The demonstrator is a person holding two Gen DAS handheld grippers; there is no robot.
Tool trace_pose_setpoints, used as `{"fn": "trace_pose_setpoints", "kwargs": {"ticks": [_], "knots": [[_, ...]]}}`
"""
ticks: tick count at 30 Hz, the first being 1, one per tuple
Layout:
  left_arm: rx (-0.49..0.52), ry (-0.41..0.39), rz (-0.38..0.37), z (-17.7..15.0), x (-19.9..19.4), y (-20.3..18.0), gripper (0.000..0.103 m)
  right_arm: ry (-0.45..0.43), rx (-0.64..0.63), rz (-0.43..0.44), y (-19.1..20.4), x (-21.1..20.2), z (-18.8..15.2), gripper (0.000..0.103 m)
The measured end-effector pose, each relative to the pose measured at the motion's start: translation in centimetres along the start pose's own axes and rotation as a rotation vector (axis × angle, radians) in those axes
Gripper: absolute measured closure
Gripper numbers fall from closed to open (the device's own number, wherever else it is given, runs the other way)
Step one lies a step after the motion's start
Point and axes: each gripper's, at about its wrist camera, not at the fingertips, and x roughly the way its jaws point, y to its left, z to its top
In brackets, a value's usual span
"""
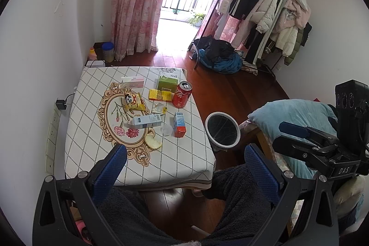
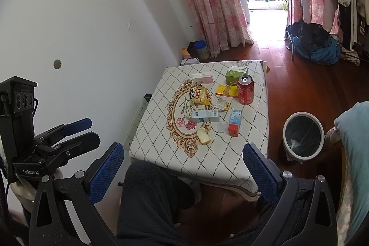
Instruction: Collect trash
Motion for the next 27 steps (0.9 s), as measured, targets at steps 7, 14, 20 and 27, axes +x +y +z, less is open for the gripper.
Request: {"fn": "trace_pose_setpoints", "kwargs": {"ticks": [7,14,20,27], "knots": [[-0.001,0.0,-0.001,0.1,-0.1,-0.2,0.0,-0.003,-0.006,0.002,0.2,-0.1,0.1,0.0],[-0.001,-0.002,-0.003,0.1,-0.1,-0.1,0.0,-0.003,-0.011,0.002,0.5,-0.2,0.1,0.0],[-0.002,-0.003,-0.003,0.2,-0.2,-0.2,0.0,-0.002,-0.009,0.001,0.5,-0.2,0.1,0.0],[0.003,-0.005,-0.008,1.3,-0.8,-0.2,0.0,-0.004,-0.012,-0.002,0.6,-0.2,0.2,0.0]]}}
